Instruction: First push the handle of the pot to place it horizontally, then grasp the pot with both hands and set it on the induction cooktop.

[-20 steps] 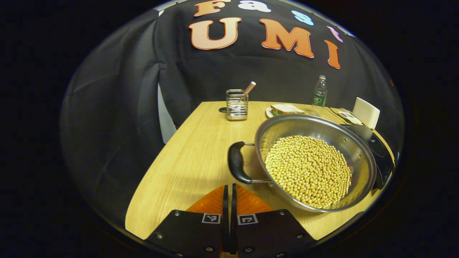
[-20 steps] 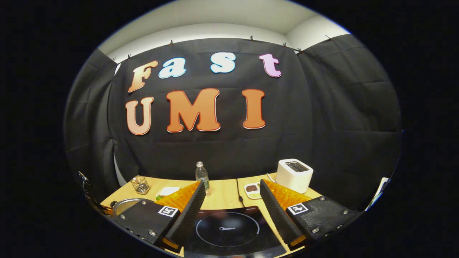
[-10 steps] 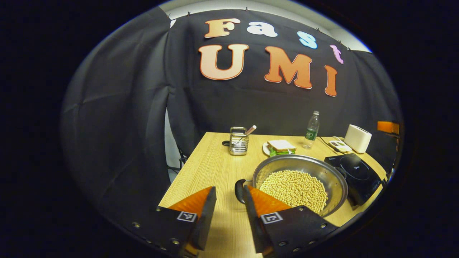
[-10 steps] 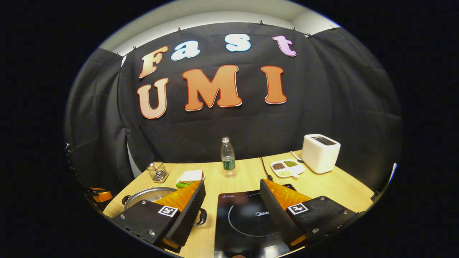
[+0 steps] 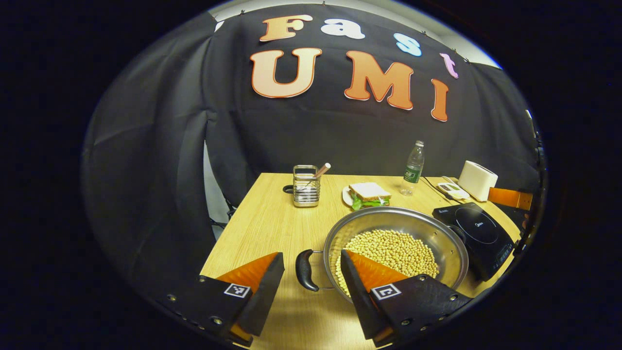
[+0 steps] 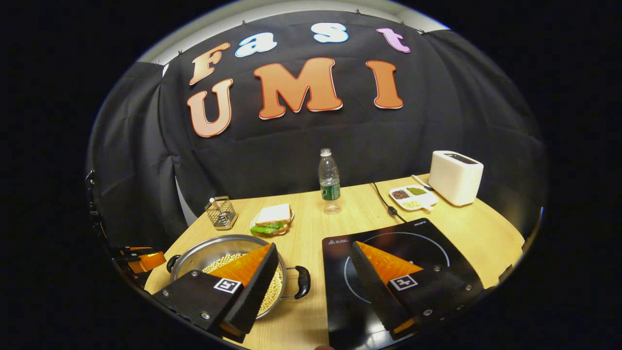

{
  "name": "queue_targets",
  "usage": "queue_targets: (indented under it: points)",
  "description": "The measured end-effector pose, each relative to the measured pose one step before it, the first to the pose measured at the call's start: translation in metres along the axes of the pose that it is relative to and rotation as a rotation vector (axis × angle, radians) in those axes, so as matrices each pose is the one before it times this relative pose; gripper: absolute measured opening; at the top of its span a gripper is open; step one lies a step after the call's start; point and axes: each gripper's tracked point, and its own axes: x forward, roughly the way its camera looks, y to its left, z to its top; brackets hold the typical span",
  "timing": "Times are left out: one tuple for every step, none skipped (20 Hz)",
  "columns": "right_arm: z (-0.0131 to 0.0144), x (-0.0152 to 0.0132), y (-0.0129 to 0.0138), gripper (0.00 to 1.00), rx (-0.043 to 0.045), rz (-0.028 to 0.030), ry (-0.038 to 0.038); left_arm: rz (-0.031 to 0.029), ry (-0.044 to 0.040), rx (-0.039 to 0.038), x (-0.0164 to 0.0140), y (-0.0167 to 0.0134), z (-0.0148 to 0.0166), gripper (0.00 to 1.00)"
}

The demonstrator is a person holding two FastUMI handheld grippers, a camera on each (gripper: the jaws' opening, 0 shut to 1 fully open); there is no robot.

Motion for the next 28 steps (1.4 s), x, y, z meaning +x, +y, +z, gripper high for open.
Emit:
queue_targets:
  points:
    - [-0.00674, 0.00449, 0.00387, 0.95, -0.00651, -0.00181, 0.01790, -0.00562, 0.00876, -0.00211, 0.00413, -0.00007, -0.00276, 0.75]
    - [-0.00622, 0.00386, 0.00294, 0.95, -0.00601, -0.00377, 0.01564, -0.00561, 0.01386, 0.00010, 0.00478, -0.00090, -0.00184, 0.75]
    - [-0.00654, 0.00426, 0.00328, 0.96, -0.00645, -0.00210, 0.01500, -0.00702, 0.01974, 0.00215, 0.00397, -0.00188, -0.00549, 0.89]
    - [-0.00628, 0.00442, 0.00247, 0.96, -0.00814, -0.00316, 0.01650, -0.00430, 0.01785, 0.00586, 0.00467, -0.00026, -0.00465, 0.94]
    - [-0.00724, 0.00337, 0.00237, 0.96, -0.00987, -0.00411, 0.02101, -0.00242, 0.00974, 0.00441, 0.00453, -0.00011, -0.00299, 0.93]
    - [-0.00843, 0.00454, 0.00194, 0.96, -0.00758, -0.00384, 0.01763, 0.00205, 0.00928, 0.00050, 0.00392, 0.00191, -0.00078, 0.93]
    - [-0.00628, 0.00415, 0.00290, 0.96, -0.00846, -0.00242, 0.01599, 0.00378, 0.00680, 0.00004, 0.00344, 0.00120, -0.00127, 0.93]
    - [-0.00576, 0.00485, 0.00303, 0.96, -0.00806, 0.00099, 0.01580, 0.00662, 0.00635, 0.00004, 0.00447, 0.00354, -0.00162, 0.93]
    - [-0.00416, 0.00423, 0.00253, 0.96, -0.00668, 0.00101, 0.01598, 0.00462, 0.00959, 0.00029, 0.00355, 0.00260, -0.00253, 0.93]
    - [-0.00459, 0.00445, 0.00070, 0.96, -0.00788, -0.00443, 0.01178, -0.00005, 0.01053, 0.00214, 0.00380, 0.00126, -0.00294, 0.93]
    - [-0.00332, 0.00396, -0.00007, 0.96, -0.00391, -0.00775, 0.01059, 0.00247, 0.01164, -0.00005, 0.00294, 0.00251, -0.00307, 0.93]
    - [-0.00355, 0.00170, 0.00167, 0.96, 0.00038, -0.00097, 0.01230, 0.00527, 0.01346, -0.00451, 0.00303, 0.00267, -0.00327, 0.93]
    - [-0.00262, 0.00242, 0.00155, 0.96, 0.00430, 0.00404, 0.01356, 0.00072, 0.01023, -0.00668, 0.00418, 0.00092, -0.00349, 0.93]
    - [-0.00321, 0.00225, 0.00146, 0.96, 0.00484, 0.00650, 0.01686, -0.00356, 0.00709, -0.00771, 0.00290, -0.00042, -0.00172, 0.93]
    - [-0.00218, 0.00130, 0.00088, 0.95, 0.00568, 0.00544, 0.01542, -0.00259, 0.00669, -0.00494, 0.00185, -0.00021, -0.00140, 0.93]
    - [-0.00173, 0.00439, 0.00150, 0.94, 0.00639, 0.00585, 0.01196, -0.00296, 0.00700, -0.00026, 0.00148, 0.00022, -0.00244, 0.93]
    - [-0.00478, 0.00237, 0.00118, 0.92, 0.00615, 0.00619, 0.01415, -0.00835, 0.00432, 0.00161, 0.00268, -0.00044, -0.00030, 0.92]
    - [-0.00296, 0.00241, 0.00077, 0.89, 0.00712, 0.00559, 0.01474, -0.01015, 0.00167, 0.00351, 0.00136, -0.00215, -0.00072, 0.93]
    - [-0.00177, 0.00230, 0.00113, 0.88, 0.00634, 0.00243, 0.01418, -0.00577, -0.00110, 0.00300, -0.00035, -0.00080, 0.00138, 0.93]
    - [-0.00162, 0.00245, -0.00051, 0.85, 0.00410, -0.00401, 0.01002, -0.00246, 0.00202, 0.00521, 0.00052, -0.00110, 0.00147, 0.93]
    - [0.00009, 0.00276, -0.00130, 0.84, 0.00056, -0.00697, 0.00317, 0.00005, 0.00439, 0.00707, 0.00136, 0.00012, -0.00241, 0.93]
    - [-0.00088, 0.00151, -0.00311, 0.80, 0.00017, -0.01065, 0.00450, -0.00050, 0.00761, 0.00514, 0.00269, -0.00073, -0.00073, 0.92]
    - [-0.00138, 0.00160, -0.00207, 0.77, 0.00326, -0.00125, 0.00885, -0.00311, 0.00831, 0.00122, 0.00404, -0.00139, -0.00124, 0.91]
    - [0.00197, 0.00076, 0.00117, 0.63, 0.00060, 0.00580, -0.00216, -0.01163, 0.00740, -0.00285, 0.00337, -0.00339, -0.00277, 0.95]
    - [-0.00116, 0.00095, 0.00020, 0.65, -0.00475, 0.00370, 0.00584, -0.01379, 0.00762, -0.00799, 0.00253, -0.00488, -0.00031, 0.83]
    - [0.00092, 0.00073, 0.00012, 0.64, -0.00797, 0.00213, -0.00239, 0.02345, 0.01508, -0.00465, 0.00160, 0.00466, -0.00230, 0.81]
    - [-0.00035, -0.00067, 0.00009, 0.63, -0.00518, 0.00540, 0.00297, -0.01475, 0.00159, -0.00573, 0.00254, -0.00009, -0.00042, 0.63]
    - [-0.00028, -0.00144, -0.00001, 0.62, 0.00197, 0.00751, -0.00088, 0.00771, 0.05653, -0.02201, 0.00063, 0.00053, -0.01224, 0.59]
